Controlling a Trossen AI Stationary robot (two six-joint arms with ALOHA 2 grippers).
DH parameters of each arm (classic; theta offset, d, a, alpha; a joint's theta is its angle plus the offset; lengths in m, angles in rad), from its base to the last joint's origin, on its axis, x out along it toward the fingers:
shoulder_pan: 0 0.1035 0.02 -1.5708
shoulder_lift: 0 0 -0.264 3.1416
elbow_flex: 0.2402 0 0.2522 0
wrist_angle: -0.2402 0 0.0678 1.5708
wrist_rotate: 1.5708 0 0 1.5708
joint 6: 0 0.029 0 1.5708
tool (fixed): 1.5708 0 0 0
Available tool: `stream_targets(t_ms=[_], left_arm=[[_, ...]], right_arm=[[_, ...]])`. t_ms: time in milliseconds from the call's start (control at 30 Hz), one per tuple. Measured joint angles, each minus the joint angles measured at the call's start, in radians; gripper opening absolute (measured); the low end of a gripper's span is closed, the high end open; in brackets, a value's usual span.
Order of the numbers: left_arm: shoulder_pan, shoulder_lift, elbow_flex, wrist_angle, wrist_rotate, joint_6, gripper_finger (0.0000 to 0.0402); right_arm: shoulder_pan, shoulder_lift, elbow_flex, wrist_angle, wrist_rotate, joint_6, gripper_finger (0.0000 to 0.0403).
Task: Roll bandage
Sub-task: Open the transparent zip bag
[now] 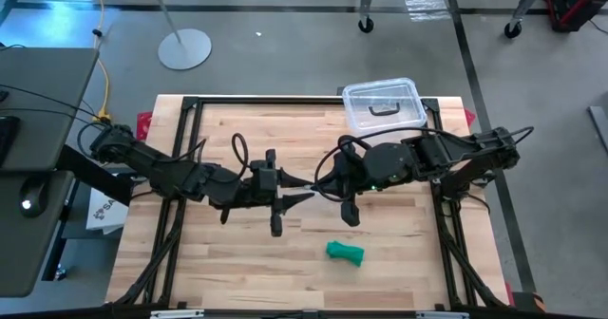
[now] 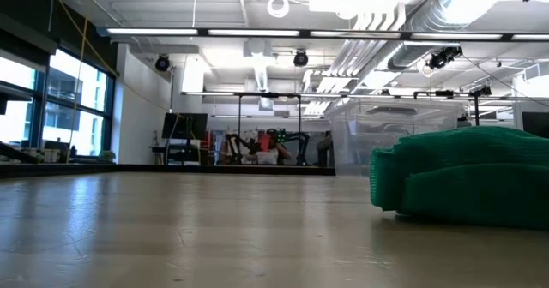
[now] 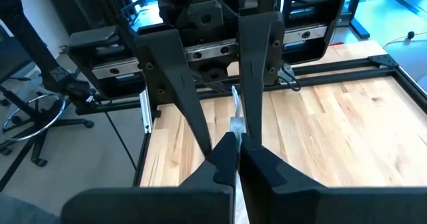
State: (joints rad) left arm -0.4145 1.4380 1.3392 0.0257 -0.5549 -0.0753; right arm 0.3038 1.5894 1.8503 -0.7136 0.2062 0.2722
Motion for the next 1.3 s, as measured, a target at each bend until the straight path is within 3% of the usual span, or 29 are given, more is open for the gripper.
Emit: stream_targets(t_ms=[600, 933, 1033, 1300], left_arm=[[0.000, -0.046, -0.001, -0.067, 0.000, 0.027, 0.0053], [0.025, -0.046, -0.001, -0.066, 0.052, 0.026, 0.0140], [0.029, -0.042, -0.001, -0.065, 0.053, 0.027, 0.0147], [0.029, -0.040, -0.001, -0.065, 0.056, 0.035, 0.0083]], right_arm=[[0.000, 0.000, 0.000, 0.000, 0.000, -0.002, 0.0000], [0.000, 0.000, 0.000, 0.001, -0.006, -0.003, 0.0000], [0.000, 0.000, 0.000, 0.001, -0.006, -0.003, 0.0000], [0.000, 0.000, 0.000, 0.001, -0.006, -0.004, 0.0000]])
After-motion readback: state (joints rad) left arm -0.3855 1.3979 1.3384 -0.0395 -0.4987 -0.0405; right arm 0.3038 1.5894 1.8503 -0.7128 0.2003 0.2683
